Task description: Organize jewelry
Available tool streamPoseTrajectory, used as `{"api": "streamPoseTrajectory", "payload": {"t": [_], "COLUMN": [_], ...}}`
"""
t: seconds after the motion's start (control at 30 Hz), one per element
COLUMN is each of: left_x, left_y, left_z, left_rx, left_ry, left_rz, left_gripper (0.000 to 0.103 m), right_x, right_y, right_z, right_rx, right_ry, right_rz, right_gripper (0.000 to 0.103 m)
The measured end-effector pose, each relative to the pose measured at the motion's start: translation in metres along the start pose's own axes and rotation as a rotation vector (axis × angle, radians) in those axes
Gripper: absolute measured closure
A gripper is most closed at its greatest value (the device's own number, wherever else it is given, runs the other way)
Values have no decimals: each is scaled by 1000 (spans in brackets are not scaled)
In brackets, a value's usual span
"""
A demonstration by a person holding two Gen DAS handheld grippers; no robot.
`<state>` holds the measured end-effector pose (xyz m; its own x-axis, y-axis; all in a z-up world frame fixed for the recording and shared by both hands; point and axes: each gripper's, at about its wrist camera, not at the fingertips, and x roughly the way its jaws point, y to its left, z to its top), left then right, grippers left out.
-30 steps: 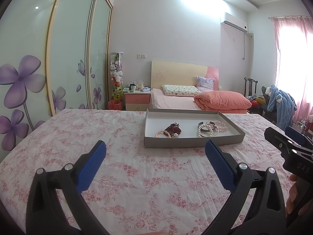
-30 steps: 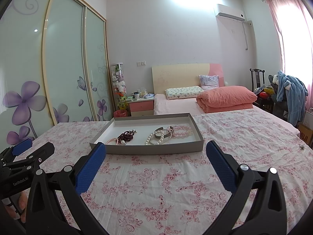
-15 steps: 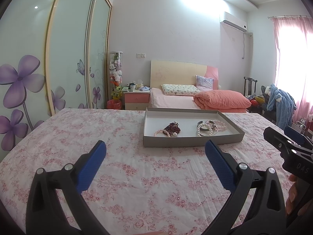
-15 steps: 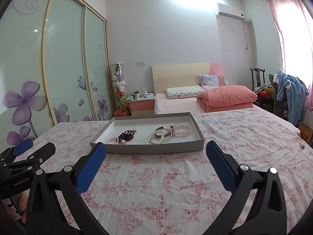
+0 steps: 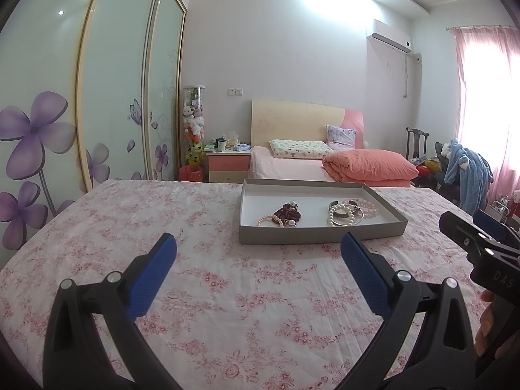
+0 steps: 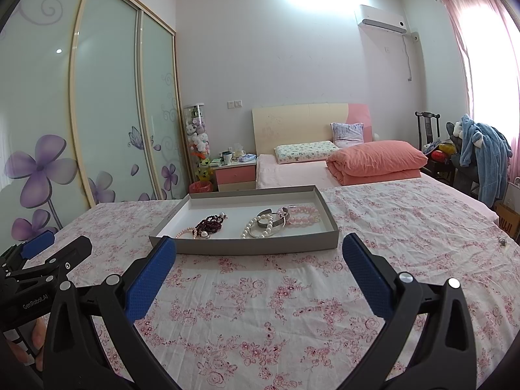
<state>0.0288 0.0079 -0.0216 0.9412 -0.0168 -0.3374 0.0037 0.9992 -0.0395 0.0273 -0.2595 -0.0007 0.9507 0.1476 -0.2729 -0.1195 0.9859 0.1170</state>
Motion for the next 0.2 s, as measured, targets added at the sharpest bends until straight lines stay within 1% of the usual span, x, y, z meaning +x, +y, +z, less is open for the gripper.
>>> {"api": "streamPoseTrajectory", "payload": {"t": [0.2], "left_x": [-1], "left_y": [3], "left_z": [0], "left_rx": [-10], "left_ry": [7], "left_rz": [-3], "left_gripper": [4], "right_x": [0], "right_y": [0], "right_z": [0], "right_rx": [1], "right_ry": [1], "right_rz": [0], "right_gripper": [2]}}
